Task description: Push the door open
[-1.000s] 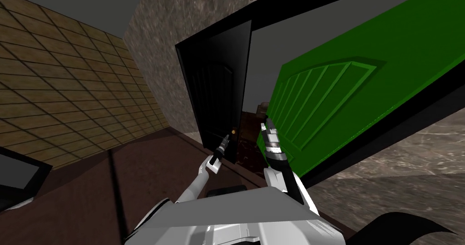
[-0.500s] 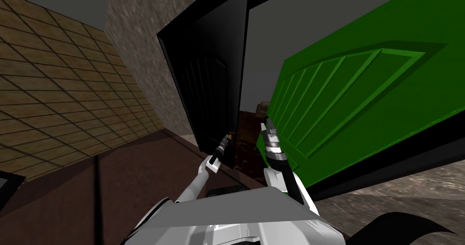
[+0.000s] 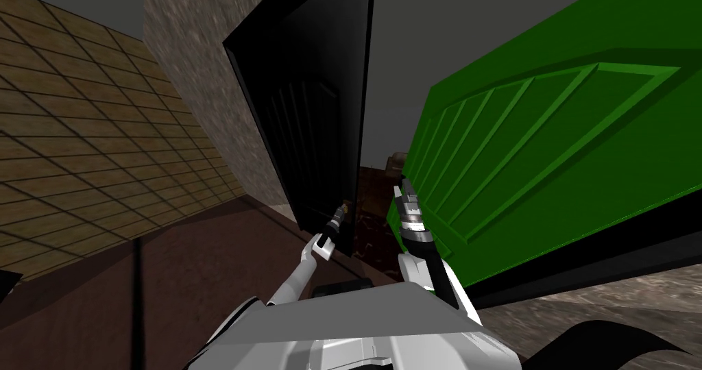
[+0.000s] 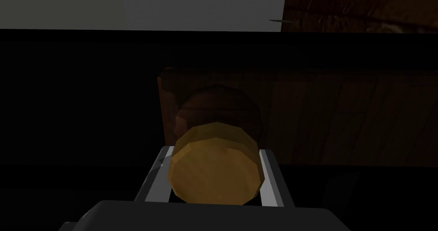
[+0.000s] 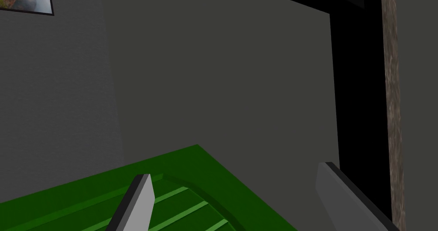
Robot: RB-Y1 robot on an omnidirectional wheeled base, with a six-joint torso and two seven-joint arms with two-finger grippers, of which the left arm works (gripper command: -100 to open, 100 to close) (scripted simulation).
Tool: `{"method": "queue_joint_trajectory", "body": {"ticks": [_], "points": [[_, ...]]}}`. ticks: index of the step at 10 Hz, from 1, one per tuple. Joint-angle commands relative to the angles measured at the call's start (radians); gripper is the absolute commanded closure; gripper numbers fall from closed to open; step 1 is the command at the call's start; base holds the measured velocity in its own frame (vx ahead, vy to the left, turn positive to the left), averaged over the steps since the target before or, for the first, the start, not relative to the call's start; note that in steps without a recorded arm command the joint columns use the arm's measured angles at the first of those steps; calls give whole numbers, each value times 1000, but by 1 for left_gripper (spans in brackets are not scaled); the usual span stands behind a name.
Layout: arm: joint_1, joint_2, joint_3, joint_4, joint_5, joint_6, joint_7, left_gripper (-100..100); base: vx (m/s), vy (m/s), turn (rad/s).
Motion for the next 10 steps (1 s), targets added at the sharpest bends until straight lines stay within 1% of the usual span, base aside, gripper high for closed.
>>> {"method": "queue_joint_trajectory", "body": {"ticks": [1, 3, 4, 7, 8, 9, 10], "points": [[8, 2, -2, 4, 0, 2, 0, 100, 0, 0, 0], [8, 2, -2, 4, 0, 2, 0, 100, 0, 0, 0], [-1, 12, 15, 2, 2, 0, -7, 100, 83, -94, 32], [-1, 24, 35, 4, 5, 0, -16, 100, 113, -136, 46], [-2, 31, 48, 6, 6, 0, -22, 100, 131, -145, 39], [-2, 34, 55, 7, 7, 0, -25, 100, 157, -142, 56], [-3, 39, 70, 9, 9, 0, -32, 100, 176, -141, 105]]}}
